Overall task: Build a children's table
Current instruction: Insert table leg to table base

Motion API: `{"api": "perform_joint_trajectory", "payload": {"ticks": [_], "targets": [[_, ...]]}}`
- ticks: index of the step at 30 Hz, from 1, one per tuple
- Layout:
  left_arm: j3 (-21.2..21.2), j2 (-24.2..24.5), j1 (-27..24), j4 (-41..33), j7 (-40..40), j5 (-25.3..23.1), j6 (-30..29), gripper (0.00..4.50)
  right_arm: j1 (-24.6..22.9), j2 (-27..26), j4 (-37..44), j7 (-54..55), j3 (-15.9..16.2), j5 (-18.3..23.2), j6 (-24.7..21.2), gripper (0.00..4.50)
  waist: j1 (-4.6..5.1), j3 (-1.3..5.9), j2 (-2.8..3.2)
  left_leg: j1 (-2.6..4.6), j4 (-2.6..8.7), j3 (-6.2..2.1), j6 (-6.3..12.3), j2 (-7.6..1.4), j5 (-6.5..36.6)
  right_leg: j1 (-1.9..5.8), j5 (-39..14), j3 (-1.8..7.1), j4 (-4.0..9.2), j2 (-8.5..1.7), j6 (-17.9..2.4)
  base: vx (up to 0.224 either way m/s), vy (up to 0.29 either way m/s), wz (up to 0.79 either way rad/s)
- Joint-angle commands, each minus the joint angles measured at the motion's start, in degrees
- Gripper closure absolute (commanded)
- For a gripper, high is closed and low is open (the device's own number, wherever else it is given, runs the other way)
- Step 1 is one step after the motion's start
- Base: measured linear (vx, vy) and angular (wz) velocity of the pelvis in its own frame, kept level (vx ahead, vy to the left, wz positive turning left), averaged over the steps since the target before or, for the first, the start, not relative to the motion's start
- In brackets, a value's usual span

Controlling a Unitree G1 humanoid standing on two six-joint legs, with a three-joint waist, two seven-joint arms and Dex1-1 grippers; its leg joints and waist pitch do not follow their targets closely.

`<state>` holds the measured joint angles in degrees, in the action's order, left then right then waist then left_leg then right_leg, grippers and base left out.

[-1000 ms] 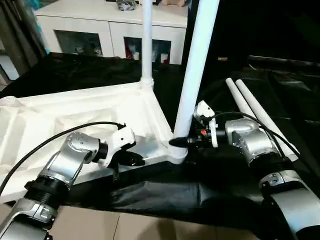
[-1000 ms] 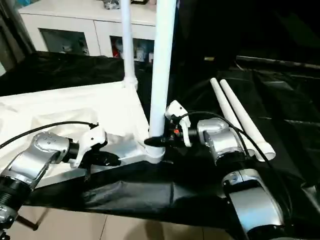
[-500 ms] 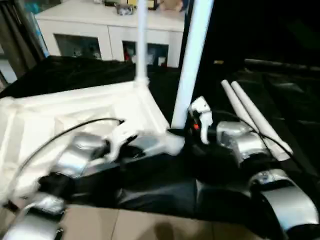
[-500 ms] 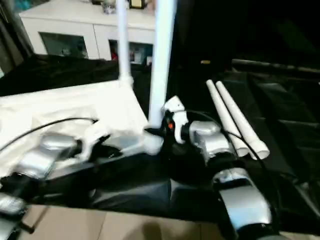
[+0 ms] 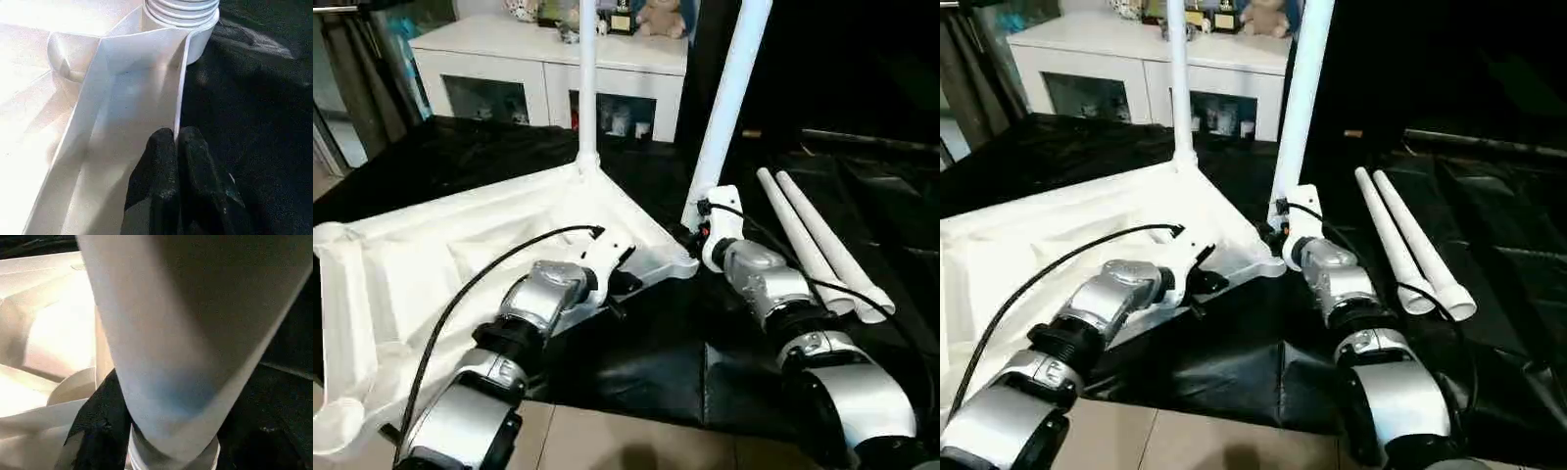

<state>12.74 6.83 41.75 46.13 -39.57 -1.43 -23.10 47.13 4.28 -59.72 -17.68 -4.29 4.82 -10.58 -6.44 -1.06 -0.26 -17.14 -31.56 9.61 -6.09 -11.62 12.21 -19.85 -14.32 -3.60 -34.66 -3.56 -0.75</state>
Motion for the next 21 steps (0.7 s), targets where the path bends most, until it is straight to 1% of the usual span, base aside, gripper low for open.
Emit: {"api": "perform_joint_trajectory", "payload": {"ticks": [1,2,4,5,6,8,9,10,11,12,13,14,15,16,17,18,19,20,21], "targets": [[-1.04,-1.52,2.23,2.4,6.16,-0.82,1.12,4.5,-4.94,-6.78,-10.44,-2.32,2.32,-0.26,-7.37,2.59,0.41,0.04,0.47,-0.16,5.05,-1.62,-0.49,-1.75,24.7,-1.4,-34.06,3.13,7.53,-5.47,-3.15,0.0,0.0,0.0],[-1.06,-1.44,2.24,2.57,6.1,-0.87,1.23,4.5,-4.77,-6.82,-10.59,-2.13,2.18,-0.34,-7.32,2.59,0.39,0.1,0.53,-0.13,5.08,-1.64,-0.51,-1.76,24.67,-1.38,-34.0,3.13,7.54,-5.5,-3.11,0.0,0.0,0.0],[-1.05,-1.17,2.16,2.71,5.89,-0.97,1.42,4.5,-4.42,-6.76,-10.74,-2.05,2.11,-0.66,-7.08,2.59,0.35,0.24,0.43,-0.11,5.25,-1.55,-0.33,-1.86,23.75,-1.29,-32.22,3.18,7.54,-5.52,-3.45,0.0,0.0,0.0],[-1.09,-1.04,2.09,2.72,5.74,-1.01,1.46,4.5,-4.25,-6.71,-10.76,-2.11,2.15,-0.99,-6.89,2.59,0.37,0.21,0.45,-0.23,5.31,-1.54,-0.28,-1.85,23.47,-1.21,-31.84,3.17,7.53,-5.52,-3.57,0.0,0.0,0.0],[-1.17,-0.92,2.06,2.77,5.59,-1.03,1.57,4.5,-3.99,-6.63,-10.71,-2.54,2.48,-1.47,-6.27,2.59,0.35,0.18,0.5,-0.37,5.44,-1.55,-0.21,-1.85,23.24,-1.11,-31.68,3.13,7.59,-5.52,-3.59,0.0,0.0,0.0],[-1.22,-0.87,2.04,2.76,5.42,-1.04,1.57,4.5,-3.81,-6.58,-10.62,-2.93,2.24,-1.21,-6.23,2.59,0.34,0.09,0.32,-0.3,5.42,-1.5,-0.06,-1.81,23.19,-1.25,-32.51,3.21,7.76,-5.61,-3.42,0.0,0.0,0.0],[-1.34,-0.78,1.94,2.76,5.02,-0.96,1.69,4.5,-3.57,-6.6,-10.23,-4.6,1.65,-0.47,-5.62,2.24,0.35,0.05,0.31,-0.29,5.45,-1.51,0.04,-1.8,23.27,-1.3,-33.13,3.21,7.8,-5.61,-3.29,0.0,0.0,0.0],[-1.42,-0.75,1.92,2.78,4.77,-0.84,1.71,4.5,-3.42,-6.56,-10.1,-5.05,1.42,-0.21,-5.52,2.03,0.35,0.05,0.34,-0.24,5.45,-1.52,0.06,-1.84,23.41,-1.37,-33.58,3.27,7.89,-5.69,-3.2,0.0,0.0,0.0],[-1.46,-0.73,1.97,2.88,4.66,-0.79,1.82,4.5,-3.33,-6.53,-10.08,-5.27,1.37,-0.28,-5.42,2.03,0.34,0.03,0.32,-0.24,5.44,-1.5,0.12,-1.82,23.46,-1.4,-33.87,3.29,7.94,-5.7,-3.1,0.0,0.0,0.0],[-1.49,-0.71,2.01,2.94,4.52,-0.73,1.95,4.5,-3.22,-6.48,-10.02,-5.58,1.27,-0.31,-5.19,1.87,0.31,0.05,0.29,-0.22,5.46,-1.5,0.29,-1.79,23.21,-1.41,-34.12,3.28,8.01,-5.71,-3.0,0.0,0.0,0.0],[-1.51,-0.7,2.02,2.95,4.43,-0.69,2.04,4.5,-3.15,-6.43,-9.96,-5.82,1.18,-0.3,-4.96,1.8,0.33,0.1,0.28,-0.32,5.51,-1.53,0.32,-1.81,22.83,-1.3,-33.9,3.29,8.02,-5.76,-3.02,0.0,0.0,0.0],[-1.53,-0.68,2.04,2.96,4.34,-0.66,2.16,4.5,-3.07,-6.37,-9.91,-6.07,1.08,-0.3,-4.7,1.7,0.39,0.19,0.37,-0.63,5.73,-1.63,0.27,-1.89,21.87,-1.02,-32.59,3.25,7.85,-5.78,-3.21,0.0,0.0,0.0],[-1.63,-0.56,2.16,3.1,3.9,-0.49,2.77,4.5,-2.57,-6.11,-9.87,-6.6,0.48,0.1,-4.7,1.61,0.49,0.21,0.29,-0.94,5.83,-1.63,0.28,-1.93,21.12,-0.79,-31.07,3.21,7.68,-5.65,-3.31,0.0,0.0,0.0],[-1.65,-0.54,2.17,3.1,3.85,-0.46,2.84,4.5,-2.51,-6.06,-9.85,-6.71,0.42,0.15,-4.67,1.52,0.64,0.14,0.31,-0.88,5.82,-1.57,0.25,-1.91,21.1,-0.9,-30.57,3.2,7.65,-5.6,-3.54,0.0,0.0,0.0],[-1.69,-0.45,2.19,3.02,3.62,-0.38,2.96,4.5,-2.27,-5.91,-9.75,-7.22,0.17,0.31,-4.54,1.52,0.73,0.21,0.3,-0.9,5.82,-1.59,0.25,-1.96,20.94,-0.81,-30.15,3.22,7.58,-5.65,-3.75,0.0,0.0,0.0],[-1.68,-0.39,2.16,2.93,3.47,-0.35,3.05,4.5,-2.17,-5.83,-9.69,-7.43,0.08,0.4,-4.48,1.38,0.88,0.25,0.35,-0.96,5.81,-1.56,0.3,-2.05,20.36,-0.74,-29.01,3.27,7.42,-5.67,-4.3,0.0,0.0,0.0],[-1.6,-0.03,1.9,2.23,2.58,-0.19,3.37,4.5,-1.68,-5.37,-9.32,-8.77,-0.36,0.85,-4.07,1.28,0.97,0.32,0.38,-0.99,5.78,-1.47,0.39,-2.13,19.52,-0.73,-27.0,3.34,7.25,-5.6,-4.98,0.0,0.0,0.0],[-1.58,0.03,1.84,2.1,2.46,-0.18,3.37,4.5,-1.61,-5.3,-9.26,-9.01,-0.42,0.92,-3.99,1.22,1.04,0.36,0.56,-1.02,5.71,-1.43,0.44,-2.11,19.27,-0.68,-25.89,3.37,7.1,-5.54,-5.41,0.0,0.0,0.0],[-1.42,0.34,1.58,1.56,1.85,-0.21,3.58,4.5,-1.28,-4.97,-9.05,-10.05,-0.8,1.08,-3.72,1.06,1.17,0.53,0.43,-1.33,5.64,-1.33,0.67,-2.16,17.53,-0.31,-22.8,3.37,6.76,-5.5,-6.31,0.0,0.0,0.0]]}}
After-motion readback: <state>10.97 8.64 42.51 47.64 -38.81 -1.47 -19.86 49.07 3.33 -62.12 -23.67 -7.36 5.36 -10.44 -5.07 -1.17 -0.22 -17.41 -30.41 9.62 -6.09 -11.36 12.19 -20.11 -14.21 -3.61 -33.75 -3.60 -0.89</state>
